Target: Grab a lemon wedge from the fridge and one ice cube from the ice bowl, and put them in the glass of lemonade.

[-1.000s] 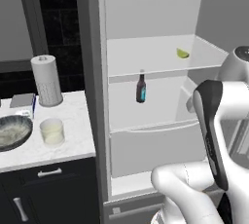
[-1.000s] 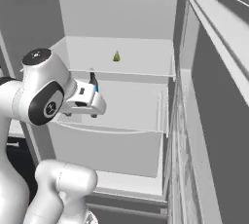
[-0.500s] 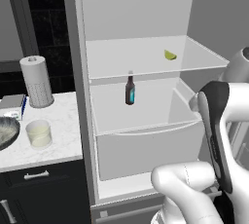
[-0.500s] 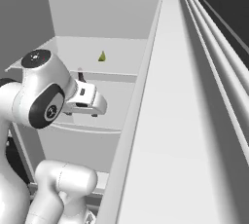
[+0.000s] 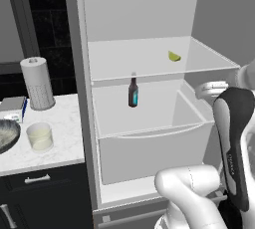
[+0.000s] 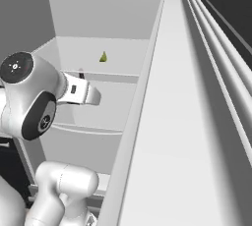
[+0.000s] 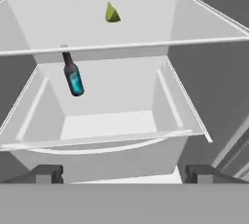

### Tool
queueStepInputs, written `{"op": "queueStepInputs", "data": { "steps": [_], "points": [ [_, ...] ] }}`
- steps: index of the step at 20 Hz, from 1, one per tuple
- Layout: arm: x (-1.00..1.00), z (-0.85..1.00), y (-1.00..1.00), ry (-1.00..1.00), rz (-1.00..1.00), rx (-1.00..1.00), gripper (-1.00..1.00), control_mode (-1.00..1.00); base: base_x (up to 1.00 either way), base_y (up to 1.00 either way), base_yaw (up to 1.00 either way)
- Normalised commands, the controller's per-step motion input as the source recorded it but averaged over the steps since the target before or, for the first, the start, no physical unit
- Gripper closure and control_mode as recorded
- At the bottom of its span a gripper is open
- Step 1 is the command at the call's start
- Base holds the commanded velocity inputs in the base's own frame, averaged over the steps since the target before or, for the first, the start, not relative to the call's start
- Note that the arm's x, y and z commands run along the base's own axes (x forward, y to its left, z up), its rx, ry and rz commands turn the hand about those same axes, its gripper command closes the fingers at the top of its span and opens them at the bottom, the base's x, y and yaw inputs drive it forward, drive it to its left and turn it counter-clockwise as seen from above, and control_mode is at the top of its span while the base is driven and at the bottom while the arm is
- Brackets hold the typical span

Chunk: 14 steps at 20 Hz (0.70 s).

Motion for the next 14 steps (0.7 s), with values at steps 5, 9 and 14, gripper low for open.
{"op": "queueStepInputs", "data": {
  "steps": [5,9,14],
  "points": [
    [0.02,0.70,0.39,-0.29,0.00,0.17,-1.00,-1.00,0.00,0.00,0.00],
    [0.77,0.71,0.24,-0.13,0.00,0.04,-1.00,-1.00,0.00,0.00,0.00],
    [1.00,0.47,0.02,0.11,0.00,-0.04,-1.00,-1.00,0.00,0.00,0.00]
  ]
}}
